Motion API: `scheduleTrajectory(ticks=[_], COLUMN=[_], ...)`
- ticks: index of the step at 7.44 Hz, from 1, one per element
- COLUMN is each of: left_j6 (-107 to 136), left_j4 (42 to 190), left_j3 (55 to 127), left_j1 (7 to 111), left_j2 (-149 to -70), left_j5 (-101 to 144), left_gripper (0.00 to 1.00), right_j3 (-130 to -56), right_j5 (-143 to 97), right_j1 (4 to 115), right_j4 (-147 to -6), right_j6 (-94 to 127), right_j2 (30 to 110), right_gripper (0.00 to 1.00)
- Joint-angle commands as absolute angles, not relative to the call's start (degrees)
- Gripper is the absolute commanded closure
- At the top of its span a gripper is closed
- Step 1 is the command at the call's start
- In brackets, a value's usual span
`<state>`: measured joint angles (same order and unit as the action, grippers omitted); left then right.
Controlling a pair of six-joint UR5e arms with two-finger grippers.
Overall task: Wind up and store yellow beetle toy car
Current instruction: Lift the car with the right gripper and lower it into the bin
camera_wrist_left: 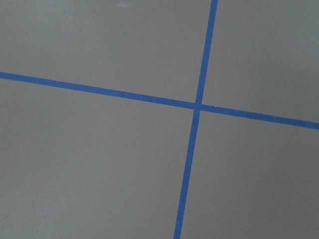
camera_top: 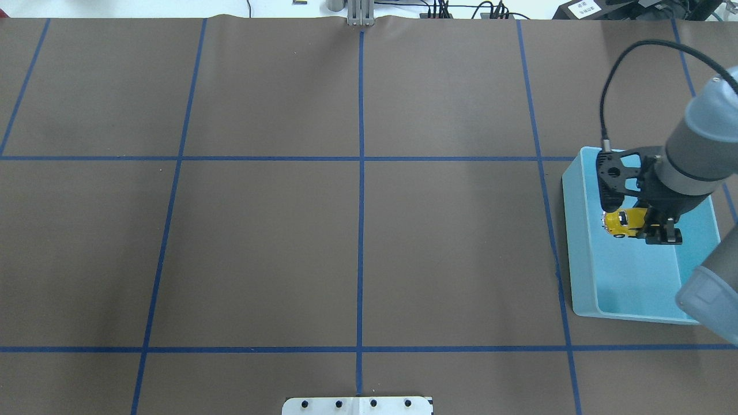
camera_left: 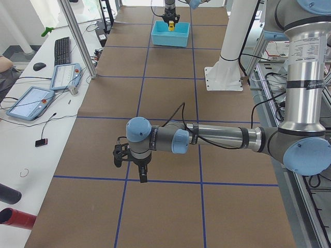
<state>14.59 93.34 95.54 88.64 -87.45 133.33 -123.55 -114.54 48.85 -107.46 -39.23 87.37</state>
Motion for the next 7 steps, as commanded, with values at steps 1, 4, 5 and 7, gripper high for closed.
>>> scheduleTrajectory(ticks=[1,4,5,7], left_j6=[14.59,14.59,14.59,14.59], left_j4=[93.34,93.34,93.34,93.34], left_j3=[95.54,95.54,95.54,95.54], left_j1=[88.59,88.59,88.59,88.59], left_j2=[-87.54,-87.45,-87.45,-87.45], left_j5=[133.33,133.33,133.33,133.33], left_gripper=[0.0,0.0,0.0,0.0], right_j3=[-113.59,-103.39,-103.53,-107.64], right_j5=[-120.74,-120.58,-120.85,-125.29], right_j1=[53.34,53.17,53.17,56.92], right_j4=[-85.1,-75.99,-75.15,-79.68], right_j6=[-39.81,-38.86,-38.76,-39.11], right_j2=[96.07,94.84,94.83,95.44], right_gripper=[1.0,0.01,0.01,0.01])
